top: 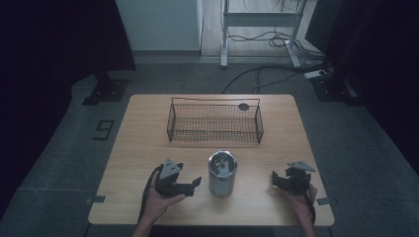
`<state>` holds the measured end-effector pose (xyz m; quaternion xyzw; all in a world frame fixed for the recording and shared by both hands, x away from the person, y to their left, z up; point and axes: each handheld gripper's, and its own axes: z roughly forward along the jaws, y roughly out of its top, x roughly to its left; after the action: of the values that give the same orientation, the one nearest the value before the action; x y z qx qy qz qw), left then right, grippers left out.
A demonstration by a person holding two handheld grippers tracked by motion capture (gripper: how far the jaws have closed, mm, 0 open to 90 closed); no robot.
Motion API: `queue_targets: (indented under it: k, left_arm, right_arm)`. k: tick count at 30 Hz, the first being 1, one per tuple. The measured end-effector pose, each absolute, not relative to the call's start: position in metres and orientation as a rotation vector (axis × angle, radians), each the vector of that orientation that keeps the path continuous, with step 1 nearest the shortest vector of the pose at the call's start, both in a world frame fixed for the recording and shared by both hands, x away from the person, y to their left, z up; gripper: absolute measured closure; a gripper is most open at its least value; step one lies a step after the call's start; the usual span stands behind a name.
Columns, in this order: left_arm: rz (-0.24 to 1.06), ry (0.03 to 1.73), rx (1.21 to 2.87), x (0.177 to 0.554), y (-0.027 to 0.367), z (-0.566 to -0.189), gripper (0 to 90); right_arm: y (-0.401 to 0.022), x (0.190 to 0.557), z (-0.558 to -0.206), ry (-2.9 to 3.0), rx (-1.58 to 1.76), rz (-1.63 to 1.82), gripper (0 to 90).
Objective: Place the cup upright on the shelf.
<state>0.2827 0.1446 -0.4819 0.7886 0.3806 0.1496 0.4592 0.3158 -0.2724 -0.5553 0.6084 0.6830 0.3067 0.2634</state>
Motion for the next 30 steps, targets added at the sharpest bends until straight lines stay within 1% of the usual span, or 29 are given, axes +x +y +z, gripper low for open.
queue_targets:
  k: [14,18,30]
  left_arm:
    - [0.304,0.857,1.977,0.277,0.119,-0.479,5.1]
    - [0.280,0.827,1.982,0.277,0.114,-0.477,0.7]
    - [0.270,0.784,1.992,0.279,0.088,-0.471,0.0]
  right_arm:
    - [-0.273,0.316,-0.555,1.844,1.647,0.829,13.7]
    - [-0.273,0.316,-0.555,1.844,1.648,0.829,13.6]
    - [-0.273,0.316,-0.555,1.844,1.648,0.828,13.6]
